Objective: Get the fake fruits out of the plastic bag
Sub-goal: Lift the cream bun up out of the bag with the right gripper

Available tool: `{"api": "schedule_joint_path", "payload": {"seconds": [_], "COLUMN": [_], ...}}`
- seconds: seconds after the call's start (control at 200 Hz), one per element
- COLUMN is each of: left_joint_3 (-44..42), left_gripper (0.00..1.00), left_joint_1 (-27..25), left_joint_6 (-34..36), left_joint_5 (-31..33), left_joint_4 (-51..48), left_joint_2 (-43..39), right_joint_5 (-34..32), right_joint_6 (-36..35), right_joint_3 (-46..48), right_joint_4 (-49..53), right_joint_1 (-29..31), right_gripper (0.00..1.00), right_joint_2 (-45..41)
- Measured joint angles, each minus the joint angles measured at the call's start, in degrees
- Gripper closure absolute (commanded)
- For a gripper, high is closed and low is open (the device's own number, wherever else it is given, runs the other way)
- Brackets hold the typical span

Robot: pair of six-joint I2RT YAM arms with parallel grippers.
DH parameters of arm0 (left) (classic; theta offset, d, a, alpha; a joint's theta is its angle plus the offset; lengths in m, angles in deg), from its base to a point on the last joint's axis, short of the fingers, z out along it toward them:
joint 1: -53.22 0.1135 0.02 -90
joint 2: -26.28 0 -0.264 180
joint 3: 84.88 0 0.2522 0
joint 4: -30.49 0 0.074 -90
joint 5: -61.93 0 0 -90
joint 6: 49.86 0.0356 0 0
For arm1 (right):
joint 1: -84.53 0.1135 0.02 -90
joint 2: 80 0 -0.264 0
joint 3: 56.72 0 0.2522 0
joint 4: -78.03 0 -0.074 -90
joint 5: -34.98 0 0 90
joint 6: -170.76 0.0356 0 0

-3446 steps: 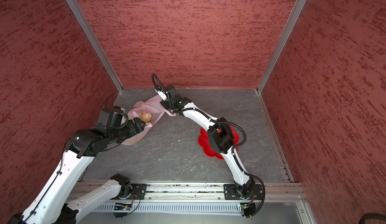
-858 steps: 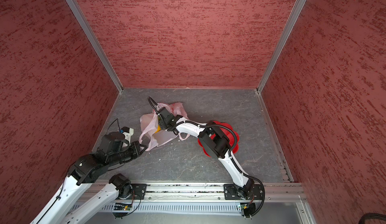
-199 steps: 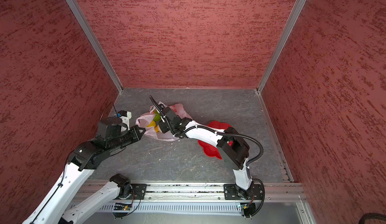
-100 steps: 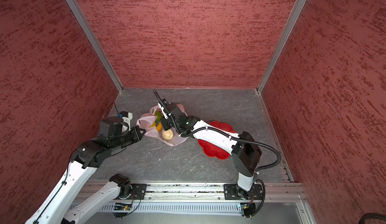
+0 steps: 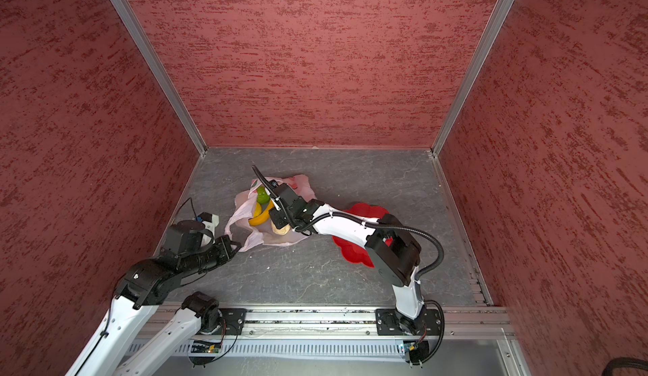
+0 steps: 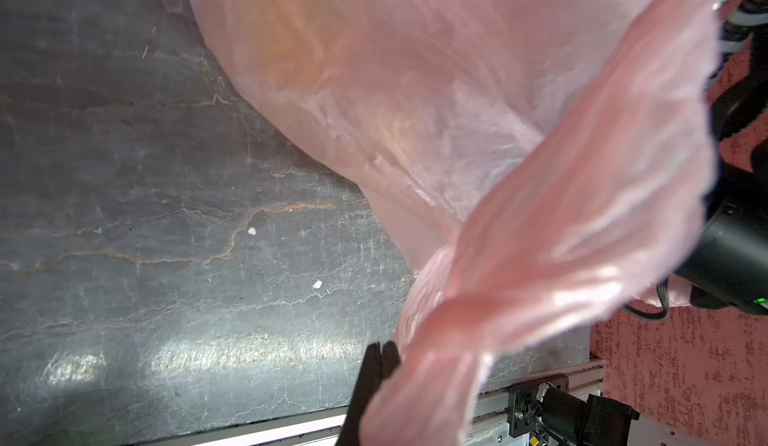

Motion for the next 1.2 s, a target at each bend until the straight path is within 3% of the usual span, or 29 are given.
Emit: {"api": "schedule_joint_path", "payload": {"seconds": [0.14,0.426,0.957,1.197], "left_joint_3": [-0.8,-1.4,-2.3,-2.0], "left_gripper": [0.98,0.98,0.98,0.98], "left_joint_1": [-0.1,-0.3,-0.3,-0.3], "left_joint_6": [-1.4,-2.4,-2.4,-2.2], "left_joint_5": [0.0,0.0,0.0,0.1], "left_joint_4": [-1.5,-1.9,-1.8,0.4], "left_joint_2": [-1.3,-2.8,-3.0,0.0], "right_joint_5": [0.0,0.6,1.6,2.0], "right_joint_6": [0.5,1.7,2.4,1.1], "right_joint_3": [-0.2,-2.4,-3.9,-3.8], "right_joint_4": [0.1,1.1,2.1,5.7], "right_joint_1": [0.0,0.0,0.0,0.0], "right_gripper": [0.28,0.23,0.68,0.74], "right_joint_2": [3.5,8.2,9.4,4.3]}}
